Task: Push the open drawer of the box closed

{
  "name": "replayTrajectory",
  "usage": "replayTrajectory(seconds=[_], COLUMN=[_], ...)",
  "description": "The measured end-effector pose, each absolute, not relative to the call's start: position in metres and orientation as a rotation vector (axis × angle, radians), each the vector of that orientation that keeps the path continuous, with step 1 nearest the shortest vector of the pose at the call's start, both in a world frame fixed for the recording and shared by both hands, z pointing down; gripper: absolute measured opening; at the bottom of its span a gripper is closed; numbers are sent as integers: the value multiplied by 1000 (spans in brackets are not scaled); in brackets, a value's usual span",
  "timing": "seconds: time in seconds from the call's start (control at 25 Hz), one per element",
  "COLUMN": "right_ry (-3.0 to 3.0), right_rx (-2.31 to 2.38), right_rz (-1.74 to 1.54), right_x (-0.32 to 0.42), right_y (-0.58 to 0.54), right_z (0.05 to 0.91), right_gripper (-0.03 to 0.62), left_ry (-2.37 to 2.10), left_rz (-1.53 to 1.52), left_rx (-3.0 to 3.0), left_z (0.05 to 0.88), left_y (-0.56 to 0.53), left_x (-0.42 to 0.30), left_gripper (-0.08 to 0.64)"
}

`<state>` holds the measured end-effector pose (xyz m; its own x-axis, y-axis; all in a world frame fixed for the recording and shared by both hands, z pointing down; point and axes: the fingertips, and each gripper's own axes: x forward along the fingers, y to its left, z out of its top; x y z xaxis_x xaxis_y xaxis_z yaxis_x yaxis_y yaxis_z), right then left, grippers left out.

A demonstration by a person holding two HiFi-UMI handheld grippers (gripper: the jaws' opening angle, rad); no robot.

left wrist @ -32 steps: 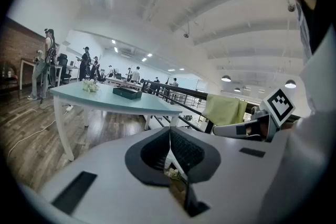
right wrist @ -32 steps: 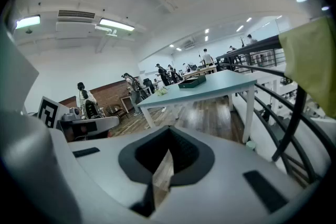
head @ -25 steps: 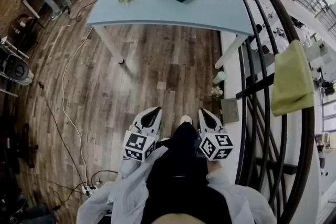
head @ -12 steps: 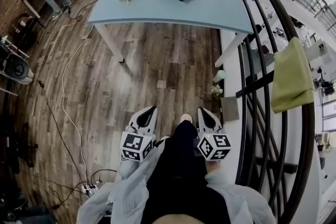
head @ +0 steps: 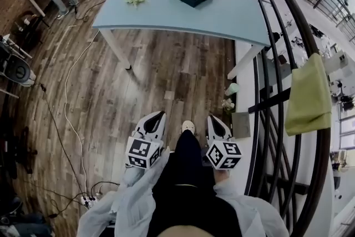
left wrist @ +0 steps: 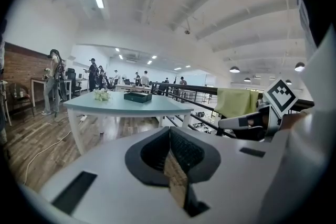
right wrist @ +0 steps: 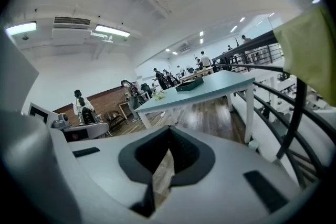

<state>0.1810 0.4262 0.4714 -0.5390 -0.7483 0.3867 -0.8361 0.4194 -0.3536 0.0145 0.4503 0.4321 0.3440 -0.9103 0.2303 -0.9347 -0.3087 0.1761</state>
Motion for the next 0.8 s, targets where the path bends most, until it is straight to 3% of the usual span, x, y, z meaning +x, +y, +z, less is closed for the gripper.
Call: replayTrajectory(seconds=[0.8], right_ry=[-2545], right_rx=[1292], right_rz=[693], right_x=[168], right_y=[279], right_z=[473], right_gripper=[6], left_ry=[-1735], left_rz=[143], left_rx=[2273], left_z=[437], left_y=[314], left_x=[4], left_gripper=[17])
